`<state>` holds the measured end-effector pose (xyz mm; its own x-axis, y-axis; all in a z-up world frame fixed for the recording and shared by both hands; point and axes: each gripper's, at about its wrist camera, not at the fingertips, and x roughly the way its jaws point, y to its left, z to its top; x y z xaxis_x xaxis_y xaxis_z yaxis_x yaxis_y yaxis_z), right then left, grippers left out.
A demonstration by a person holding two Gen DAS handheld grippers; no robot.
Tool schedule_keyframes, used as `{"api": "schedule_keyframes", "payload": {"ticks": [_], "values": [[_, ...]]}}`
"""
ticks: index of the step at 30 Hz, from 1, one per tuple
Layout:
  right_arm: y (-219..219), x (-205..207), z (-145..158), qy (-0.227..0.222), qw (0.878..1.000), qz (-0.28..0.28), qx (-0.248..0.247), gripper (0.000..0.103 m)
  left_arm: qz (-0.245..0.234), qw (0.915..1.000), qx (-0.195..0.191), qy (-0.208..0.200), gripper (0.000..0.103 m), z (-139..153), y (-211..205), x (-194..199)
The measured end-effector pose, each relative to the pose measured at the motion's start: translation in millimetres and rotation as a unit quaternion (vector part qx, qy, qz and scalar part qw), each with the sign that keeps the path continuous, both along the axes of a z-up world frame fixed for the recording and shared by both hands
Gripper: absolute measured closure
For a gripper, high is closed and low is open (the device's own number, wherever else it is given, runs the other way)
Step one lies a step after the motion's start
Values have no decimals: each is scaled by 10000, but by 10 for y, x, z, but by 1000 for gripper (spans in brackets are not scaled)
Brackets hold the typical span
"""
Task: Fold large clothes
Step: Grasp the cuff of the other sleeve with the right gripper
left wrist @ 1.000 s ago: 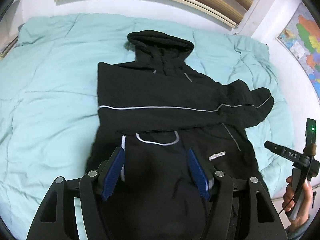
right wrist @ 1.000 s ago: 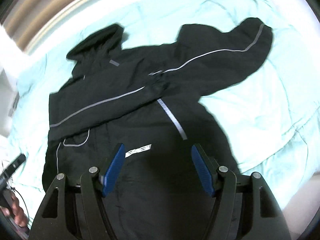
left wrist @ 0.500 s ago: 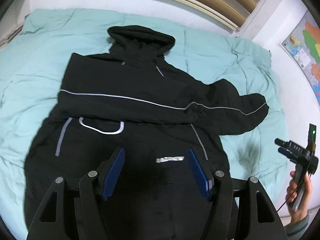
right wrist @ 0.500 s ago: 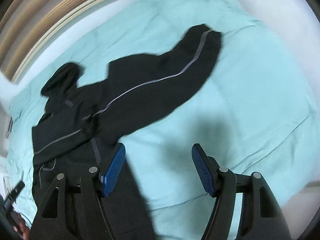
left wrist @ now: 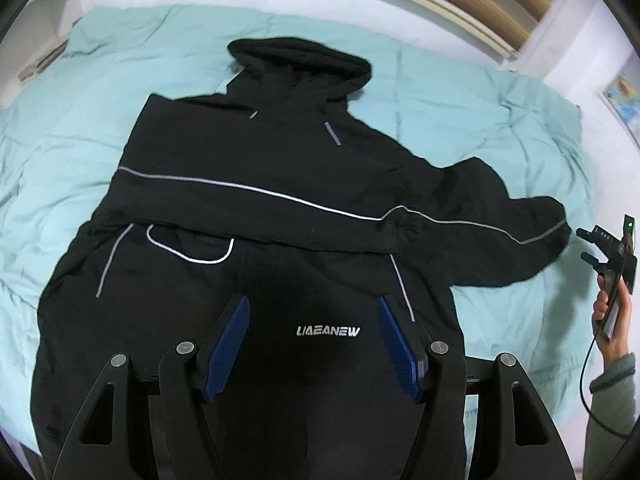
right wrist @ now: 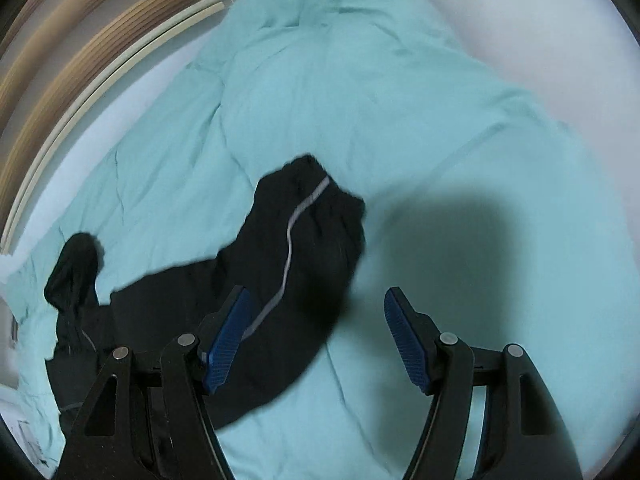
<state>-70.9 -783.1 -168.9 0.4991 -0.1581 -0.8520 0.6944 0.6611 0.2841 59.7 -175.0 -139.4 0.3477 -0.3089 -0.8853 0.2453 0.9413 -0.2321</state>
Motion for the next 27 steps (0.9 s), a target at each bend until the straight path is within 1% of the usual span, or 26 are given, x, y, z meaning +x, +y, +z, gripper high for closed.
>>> {"api": "schedule_keyframes", "payload": {"ticks": [3, 6, 8, 9, 10, 11, 12, 13, 14, 15, 16, 17, 19, 20, 22, 23, 25, 26, 27], "values": [[-205, 249, -186, 55, 10000, 42, 69, 31, 37, 9998, 153, 159, 35, -101, -117, 82], [-379, 421, -364, 145, 9999, -29, 78, 31, -76, 9992, 307, 259, 35, -191, -253, 124], [-458, 483, -479, 132, 9997, -128, 185, 26, -187, 9984, 437, 318, 35, -251, -370, 147], [-481, 513, -530, 83, 9996, -137, 244, 21, -233, 9980, 476, 340, 35, -274, -416, 156], [-463, 567, -569, 55, 9997, -74, 241, 19, -273, 9977, 499, 362, 35, -293, -455, 159], [-427, 604, -588, 62, 9998, 31, 209, 19, -334, 9972, 531, 403, 35, -327, -517, 169], [-353, 670, -609, 43, 9993, 285, 230, 23, -376, 9968, 558, 428, 35, -348, -565, 172], [-264, 708, -616, -37, 9983, 517, 260, 42, -429, 9963, 587, 450, 35, -375, -621, 178], [-200, 724, -603, -111, 9973, 671, 259, 55, -476, 9959, 606, 465, 35, -397, -666, 185], [-122, 740, -584, -168, 9958, 857, 258, 79, -535, 9954, 634, 487, 35, -427, -726, 191], [-58, 725, -546, -219, 9950, 947, 234, 84, -614, 9945, 666, 525, 35, -476, -799, 197], [-6, 674, -473, -341, 9945, 970, 201, 85, -676, 9939, 676, 553, 35, -515, -853, 202], [39, 483, -242, -657, 9943, 838, 45, 87, -735, 9923, 762, 636, 35, -622, -953, 211], [47, 362, -120, -724, 9948, 710, -125, 87, -725, 9917, 786, 718, 35, -676, -982, 221], [18, 64, 97, -868, 9944, 362, -478, 87, -728, 9920, 670, 787, 35, -743, -1000, 220], [-3, -27, 130, -909, 9943, 228, -509, 87, -732, 9919, 677, 792, 35, -777, -1003, 224], [-89, -234, 95, -991, 9945, -26, -328, 87, -758, 9904, 812, 826, 35, -921, -986, 234], [-94, -265, 3, -852, 9959, -90, -275, 87, -733, 9898, 856, 877, 35, -997, -960, 239], [-87, -243, -119, -598, 9977, -122, -281, 87, -681, 9889, 877, 990, 35, -1114, -913, 252]]}}
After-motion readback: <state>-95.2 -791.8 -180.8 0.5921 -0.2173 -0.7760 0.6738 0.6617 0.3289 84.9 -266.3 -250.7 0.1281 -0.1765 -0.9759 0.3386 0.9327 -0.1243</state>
